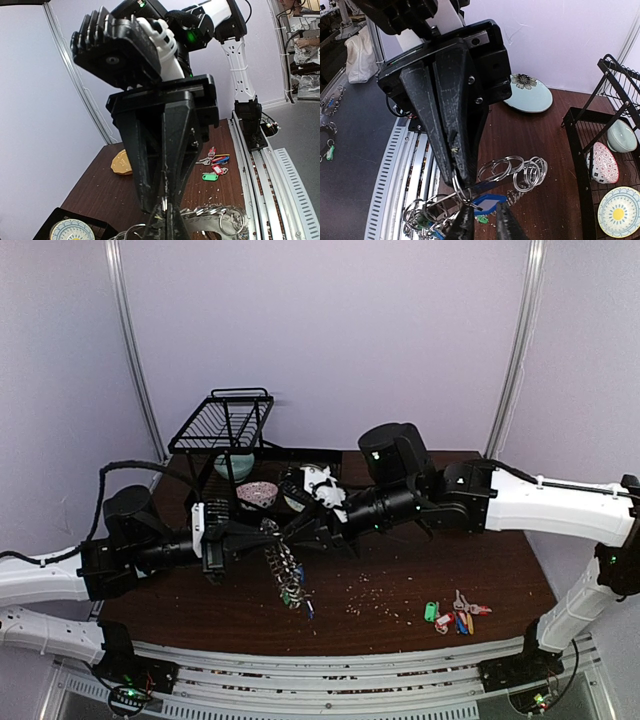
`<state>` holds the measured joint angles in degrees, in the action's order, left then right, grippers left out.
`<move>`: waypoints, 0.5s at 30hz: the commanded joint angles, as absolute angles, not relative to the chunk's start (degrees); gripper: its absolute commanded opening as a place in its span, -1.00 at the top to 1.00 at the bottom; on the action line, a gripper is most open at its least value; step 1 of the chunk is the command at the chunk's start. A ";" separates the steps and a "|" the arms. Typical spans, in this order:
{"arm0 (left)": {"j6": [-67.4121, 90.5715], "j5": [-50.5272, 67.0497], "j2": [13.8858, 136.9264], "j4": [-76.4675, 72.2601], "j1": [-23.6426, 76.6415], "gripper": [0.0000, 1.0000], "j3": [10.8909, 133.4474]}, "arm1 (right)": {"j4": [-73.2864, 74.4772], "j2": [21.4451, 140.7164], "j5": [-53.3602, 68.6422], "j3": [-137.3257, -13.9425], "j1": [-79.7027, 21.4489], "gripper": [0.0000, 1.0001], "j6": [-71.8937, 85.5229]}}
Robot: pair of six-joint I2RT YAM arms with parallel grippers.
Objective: Put the keys on the keyring
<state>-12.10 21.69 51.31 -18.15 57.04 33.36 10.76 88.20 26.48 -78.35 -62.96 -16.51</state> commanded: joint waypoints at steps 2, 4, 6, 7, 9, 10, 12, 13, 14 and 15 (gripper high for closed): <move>-12.04 22.75 50.27 -25.03 56.91 1.00 33.34 | 10.69 89.34 30.58 -79.88 -62.70 0.93 -16.55; -11.87 22.89 50.07 -25.31 56.87 1.00 33.20 | 10.81 89.79 31.17 -79.93 -62.67 1.00 -16.97; -11.47 22.94 49.46 -26.63 56.87 1.00 32.66 | 11.28 90.50 31.63 -80.22 -62.67 1.00 -17.07; -11.12 23.06 49.03 -27.73 56.91 1.00 32.19 | 11.33 90.88 32.32 -80.26 -62.67 1.00 -16.98; -10.22 23.46 48.39 -30.07 56.84 1.00 30.99 | 9.79 91.05 34.10 -79.95 -62.67 1.00 -16.09; -9.98 23.73 48.31 -30.90 56.86 1.00 30.79 | 8.65 91.05 35.24 -79.64 -62.76 1.00 -15.48; -9.85 24.14 48.42 -31.10 56.87 1.00 30.73 | 7.03 91.21 36.24 -79.33 -63.02 1.00 -14.72; -9.78 24.12 48.43 -31.26 56.87 1.00 30.71 | 6.36 91.39 36.40 -79.14 -63.17 1.00 -14.42; -9.64 24.00 48.24 -31.55 56.87 1.00 30.49 | 5.90 91.51 36.60 -78.99 -63.27 1.00 -14.21; -9.66 23.93 48.03 -31.94 56.82 1.00 30.23 | 5.51 91.62 36.83 -78.89 -63.34 1.00 -13.92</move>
